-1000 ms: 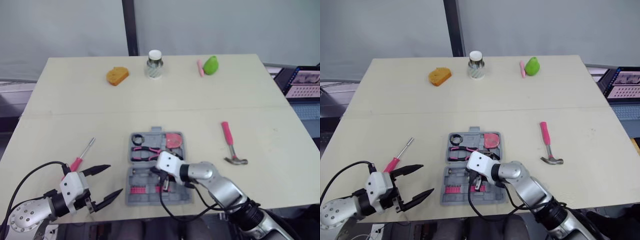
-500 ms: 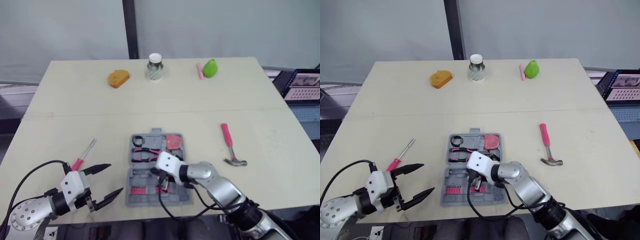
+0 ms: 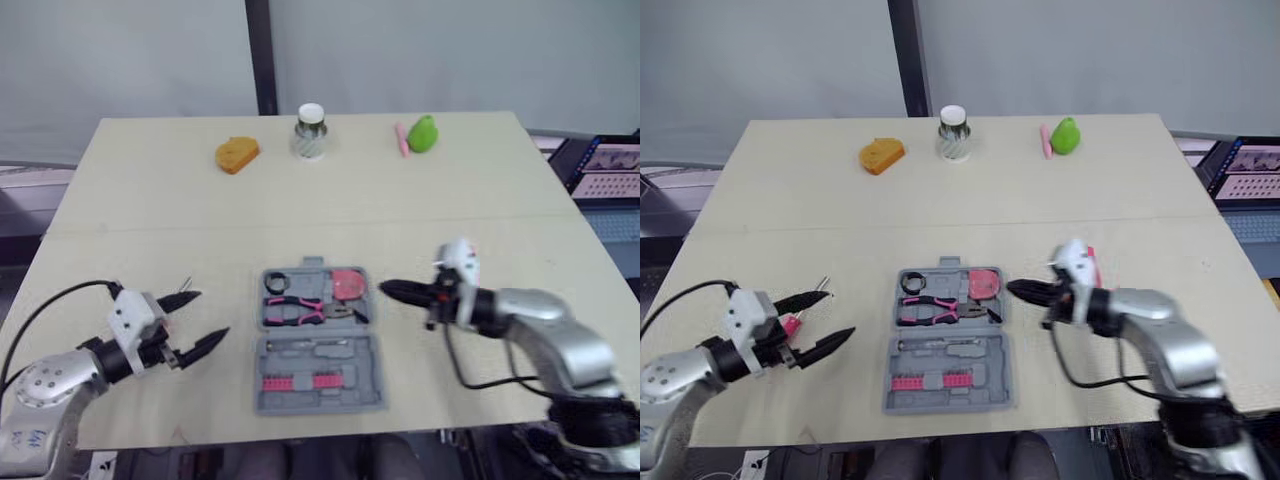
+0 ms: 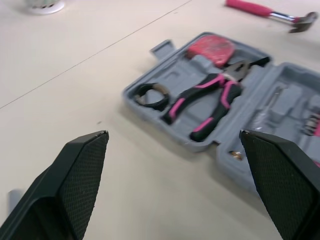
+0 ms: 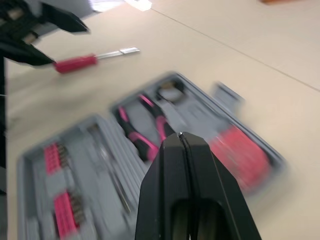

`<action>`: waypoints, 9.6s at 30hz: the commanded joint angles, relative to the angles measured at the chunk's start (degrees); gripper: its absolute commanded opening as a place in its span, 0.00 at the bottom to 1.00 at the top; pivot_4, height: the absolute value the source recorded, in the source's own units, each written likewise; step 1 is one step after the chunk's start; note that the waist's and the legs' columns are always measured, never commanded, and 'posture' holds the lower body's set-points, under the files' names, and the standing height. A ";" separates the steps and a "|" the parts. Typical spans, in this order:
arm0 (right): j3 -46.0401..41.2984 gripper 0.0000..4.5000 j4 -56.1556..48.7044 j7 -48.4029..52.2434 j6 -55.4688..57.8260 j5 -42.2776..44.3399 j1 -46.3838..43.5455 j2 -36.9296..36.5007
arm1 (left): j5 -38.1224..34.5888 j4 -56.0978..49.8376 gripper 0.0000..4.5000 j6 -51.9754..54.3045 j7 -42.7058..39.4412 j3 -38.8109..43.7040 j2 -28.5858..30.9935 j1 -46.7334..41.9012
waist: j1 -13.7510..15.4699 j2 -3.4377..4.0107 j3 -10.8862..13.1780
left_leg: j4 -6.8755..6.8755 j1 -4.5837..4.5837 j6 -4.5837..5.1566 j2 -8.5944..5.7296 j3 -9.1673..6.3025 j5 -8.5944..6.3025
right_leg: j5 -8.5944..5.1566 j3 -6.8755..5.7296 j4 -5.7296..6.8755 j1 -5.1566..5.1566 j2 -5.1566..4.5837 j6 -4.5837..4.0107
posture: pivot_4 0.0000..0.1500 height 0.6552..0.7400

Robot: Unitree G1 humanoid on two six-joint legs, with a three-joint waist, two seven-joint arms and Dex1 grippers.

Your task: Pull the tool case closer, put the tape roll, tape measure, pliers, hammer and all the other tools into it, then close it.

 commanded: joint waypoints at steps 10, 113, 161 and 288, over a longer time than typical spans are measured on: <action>-23.93 0.99 30.94 3.39 -14.18 -2.11 11.87 -10.39 | 0.04 17.09 1.00 -5.51 3.44 20.19 0.19 4.96 | -0.26 -0.10 0.06 | -0.04 0.06 0.05 0.05 0.44 -0.03 | 0.00 -0.03 -0.38 0.03 -0.05 0.00 | 1.00 1.00; 50.85 0.00 16.88 -9.92 8.02 -36.15 -11.23 15.64 | 4.47 -12.07 1.00 -5.91 -5.16 -15.40 1.60 6.37 | -0.40 0.52 -1.53 | -0.24 1.06 -0.07 0.10 0.14 -0.18 | -0.06 -0.04 -0.54 1.07 0.04 -0.11 | 1.00 1.00; 38.98 0.00 3.16 -2.04 -4.00 -26.59 -14.72 14.48 | 5.27 -9.48 1.00 -6.64 -4.76 -15.29 0.22 5.50 | -0.43 0.65 0.47 | -0.19 0.68 -0.09 0.21 0.26 -0.20 | -0.06 0.00 -0.80 0.76 0.17 -0.11 | 1.00 1.00; 29.94 0.00 -1.17 -0.01 3.49 -21.60 -14.71 19.73 | 1.15 -9.33 1.00 -1.93 -3.71 -14.15 -0.96 3.79 | -0.47 0.63 0.52 | -0.11 0.73 -0.32 0.52 0.29 -0.33 | -0.10 0.18 -0.77 0.76 0.53 -0.18 | 1.00 1.00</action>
